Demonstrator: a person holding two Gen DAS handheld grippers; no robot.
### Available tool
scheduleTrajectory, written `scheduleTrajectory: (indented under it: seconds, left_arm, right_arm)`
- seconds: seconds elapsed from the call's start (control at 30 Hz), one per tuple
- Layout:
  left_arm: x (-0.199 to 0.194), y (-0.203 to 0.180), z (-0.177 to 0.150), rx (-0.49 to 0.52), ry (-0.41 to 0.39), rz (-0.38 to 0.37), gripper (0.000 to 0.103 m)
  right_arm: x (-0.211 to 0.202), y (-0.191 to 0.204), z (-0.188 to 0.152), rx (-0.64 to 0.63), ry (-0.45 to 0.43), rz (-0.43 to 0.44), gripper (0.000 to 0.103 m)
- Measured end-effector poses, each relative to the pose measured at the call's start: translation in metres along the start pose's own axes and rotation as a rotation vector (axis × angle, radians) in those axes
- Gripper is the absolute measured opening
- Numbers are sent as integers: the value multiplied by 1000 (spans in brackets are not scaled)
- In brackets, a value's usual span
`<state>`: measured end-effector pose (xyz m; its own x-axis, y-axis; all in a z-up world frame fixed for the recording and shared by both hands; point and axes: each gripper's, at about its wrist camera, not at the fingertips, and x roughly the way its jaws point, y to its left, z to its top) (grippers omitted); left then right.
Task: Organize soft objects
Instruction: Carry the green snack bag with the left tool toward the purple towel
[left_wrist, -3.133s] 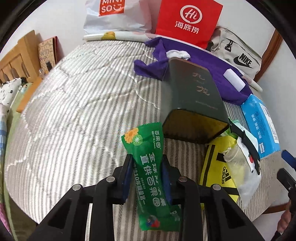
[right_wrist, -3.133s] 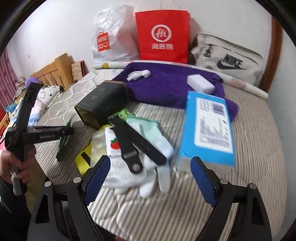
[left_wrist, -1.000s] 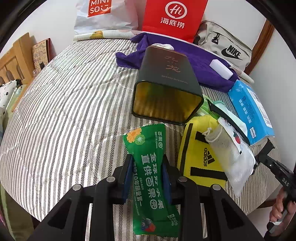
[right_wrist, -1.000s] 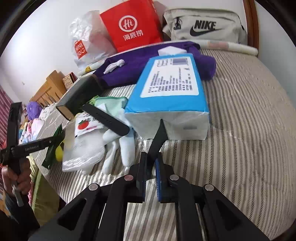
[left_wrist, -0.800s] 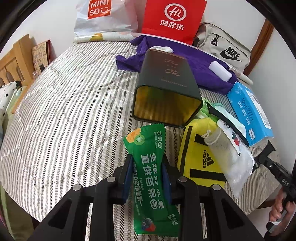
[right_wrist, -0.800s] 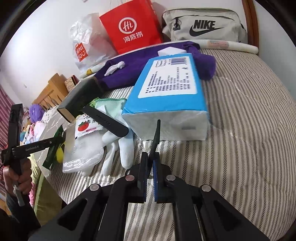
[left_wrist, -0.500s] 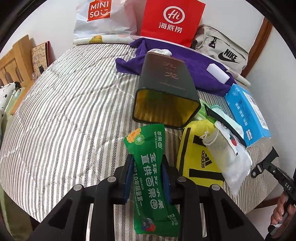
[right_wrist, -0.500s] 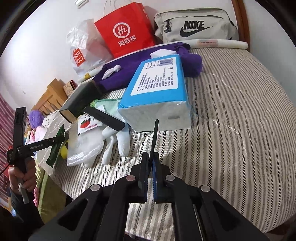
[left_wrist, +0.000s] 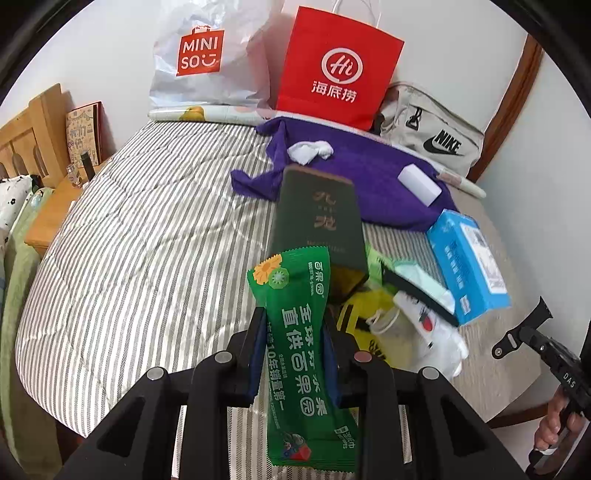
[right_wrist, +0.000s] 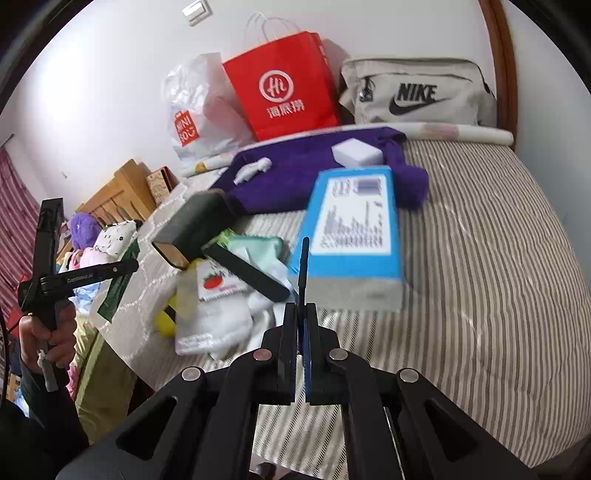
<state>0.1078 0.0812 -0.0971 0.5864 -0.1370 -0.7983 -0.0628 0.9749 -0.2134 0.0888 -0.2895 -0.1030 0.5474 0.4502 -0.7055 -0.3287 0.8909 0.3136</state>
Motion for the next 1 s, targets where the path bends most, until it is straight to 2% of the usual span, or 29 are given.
scheduleTrajectory:
  seconds: [0.2,0.5,0.67,1.0]
  left_arm:
    - [-2,-4,27,7,-8,-12,26]
    - [13,-15,85,-1,-10,-18,26]
    - [27,-16,111,-16,-9,-22,26]
    - [53,-18,149,-7,-13,-4,26]
  right_arm:
    - [-4,9,32,-51,-26,16,3]
    - [11,9,107,-90,-70,6,3]
    - [36,2,144,-87,-63,-10,3]
    - [90,-15,189,-83,-20,-1,3]
